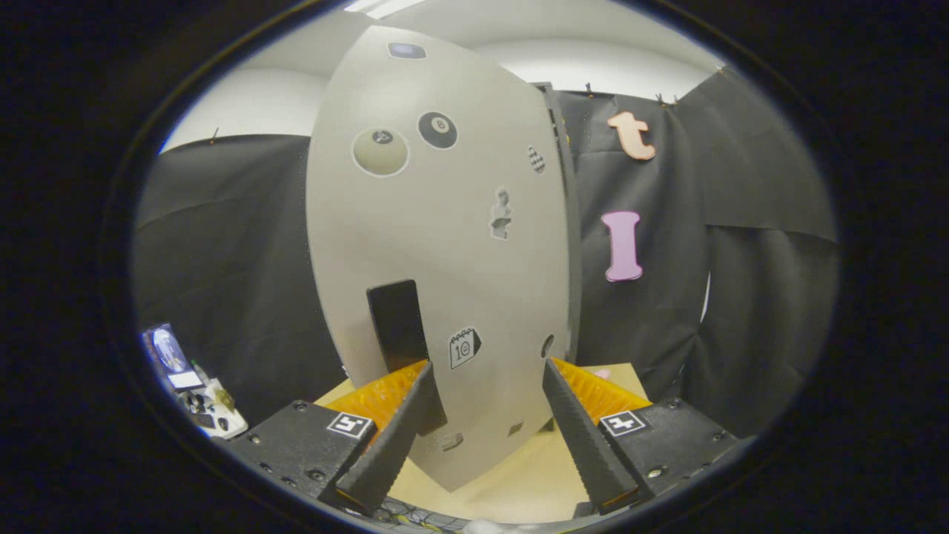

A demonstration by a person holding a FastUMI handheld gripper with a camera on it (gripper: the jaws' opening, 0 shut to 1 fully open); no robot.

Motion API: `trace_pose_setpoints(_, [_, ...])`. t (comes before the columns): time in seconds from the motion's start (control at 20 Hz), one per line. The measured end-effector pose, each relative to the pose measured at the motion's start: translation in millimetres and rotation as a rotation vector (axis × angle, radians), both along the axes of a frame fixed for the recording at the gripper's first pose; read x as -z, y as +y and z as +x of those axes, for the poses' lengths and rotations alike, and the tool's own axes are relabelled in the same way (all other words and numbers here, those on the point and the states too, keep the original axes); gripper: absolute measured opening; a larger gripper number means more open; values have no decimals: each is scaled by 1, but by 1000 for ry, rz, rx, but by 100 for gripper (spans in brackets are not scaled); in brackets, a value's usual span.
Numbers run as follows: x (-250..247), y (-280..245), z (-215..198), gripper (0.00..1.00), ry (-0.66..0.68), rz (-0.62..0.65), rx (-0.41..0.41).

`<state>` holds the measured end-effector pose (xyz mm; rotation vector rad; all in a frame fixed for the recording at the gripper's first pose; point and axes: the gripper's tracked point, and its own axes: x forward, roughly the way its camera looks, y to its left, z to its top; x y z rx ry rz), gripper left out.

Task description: Open the shoe cabinet door, grab the shoes and put them into the shoe cabinet, then close the shoe cabinet door.

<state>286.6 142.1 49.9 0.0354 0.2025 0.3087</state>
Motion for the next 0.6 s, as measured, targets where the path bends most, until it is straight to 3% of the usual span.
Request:
trace_pose_setpoints(0.3, [1, 68, 32, 97, -20, -5, -15])
trace_pose_setpoints(0.6, [-8, 71, 20, 98, -53, -19, 4])
